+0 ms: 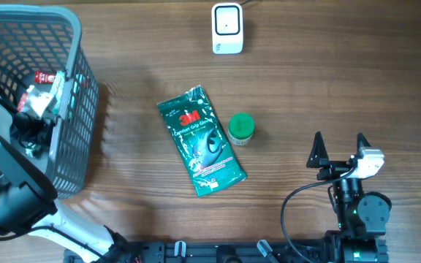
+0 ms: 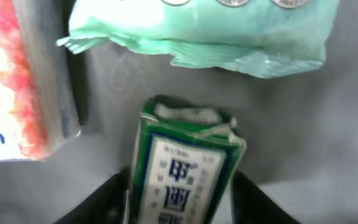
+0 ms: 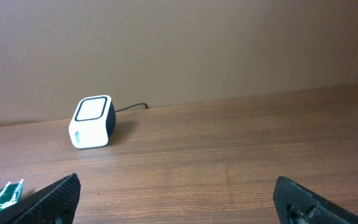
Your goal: Scan the item barcode
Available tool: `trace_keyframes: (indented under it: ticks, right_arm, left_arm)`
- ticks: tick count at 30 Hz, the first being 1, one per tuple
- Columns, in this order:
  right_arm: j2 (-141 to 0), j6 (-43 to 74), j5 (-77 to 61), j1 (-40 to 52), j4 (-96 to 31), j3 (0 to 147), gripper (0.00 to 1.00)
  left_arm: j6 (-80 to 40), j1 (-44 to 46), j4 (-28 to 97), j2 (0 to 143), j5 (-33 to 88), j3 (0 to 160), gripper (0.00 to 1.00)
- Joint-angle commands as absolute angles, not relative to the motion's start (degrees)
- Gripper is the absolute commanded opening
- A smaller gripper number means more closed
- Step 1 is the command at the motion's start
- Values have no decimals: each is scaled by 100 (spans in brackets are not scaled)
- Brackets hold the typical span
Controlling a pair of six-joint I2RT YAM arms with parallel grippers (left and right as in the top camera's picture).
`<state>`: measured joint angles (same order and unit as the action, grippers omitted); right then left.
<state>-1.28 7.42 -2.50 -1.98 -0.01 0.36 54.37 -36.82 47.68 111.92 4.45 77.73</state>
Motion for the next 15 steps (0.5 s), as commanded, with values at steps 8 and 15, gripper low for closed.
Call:
trace_keyframes:
  ticks: [8, 15]
  right_arm:
    - [-102, 751, -193, -185, 16, 30, 99]
    - [-102, 751, -193, -185, 16, 30, 100]
  left_arm:
    - [2655, -3686, 4543, 11319, 563, 7714, 100]
    - [2335, -3693, 5039, 11321, 770, 7675, 86]
